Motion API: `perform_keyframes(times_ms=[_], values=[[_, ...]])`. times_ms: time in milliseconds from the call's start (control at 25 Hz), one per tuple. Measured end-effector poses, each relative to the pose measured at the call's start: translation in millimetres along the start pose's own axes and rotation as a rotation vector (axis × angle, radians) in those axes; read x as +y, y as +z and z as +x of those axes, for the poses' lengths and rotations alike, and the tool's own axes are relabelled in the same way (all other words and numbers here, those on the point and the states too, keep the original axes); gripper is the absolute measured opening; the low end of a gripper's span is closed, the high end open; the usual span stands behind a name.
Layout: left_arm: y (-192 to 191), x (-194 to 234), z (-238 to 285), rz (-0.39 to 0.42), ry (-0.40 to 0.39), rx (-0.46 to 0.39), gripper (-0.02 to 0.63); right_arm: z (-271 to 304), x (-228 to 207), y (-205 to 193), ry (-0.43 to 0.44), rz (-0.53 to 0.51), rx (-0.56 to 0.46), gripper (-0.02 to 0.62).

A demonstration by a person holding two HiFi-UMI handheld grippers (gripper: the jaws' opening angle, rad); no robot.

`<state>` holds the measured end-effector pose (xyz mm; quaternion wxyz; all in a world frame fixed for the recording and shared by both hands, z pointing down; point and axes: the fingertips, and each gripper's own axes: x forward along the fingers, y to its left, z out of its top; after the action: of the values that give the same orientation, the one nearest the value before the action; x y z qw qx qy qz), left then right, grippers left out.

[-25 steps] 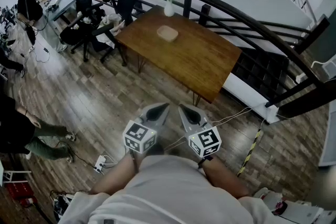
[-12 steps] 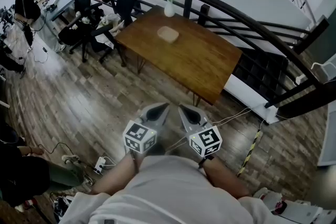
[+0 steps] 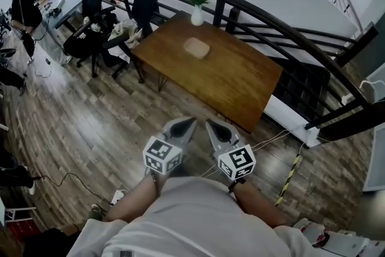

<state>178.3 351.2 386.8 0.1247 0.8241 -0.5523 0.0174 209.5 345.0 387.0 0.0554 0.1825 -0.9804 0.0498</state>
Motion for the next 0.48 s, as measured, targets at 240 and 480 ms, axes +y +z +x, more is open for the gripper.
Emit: perform_keyframes(times_ms=[240,480], values=[[28.1,77.7,8.8,0.021,-0.038,0.009,0.003,82.3,-10.5,22.3,-0.021,-0.001,-0.005,0.006],[39.3,132.5,-3.3,0.019,-0.046,0.016,0.003,137.9,-2.6,29.5,-0.025,0.022,0.002,0.006]])
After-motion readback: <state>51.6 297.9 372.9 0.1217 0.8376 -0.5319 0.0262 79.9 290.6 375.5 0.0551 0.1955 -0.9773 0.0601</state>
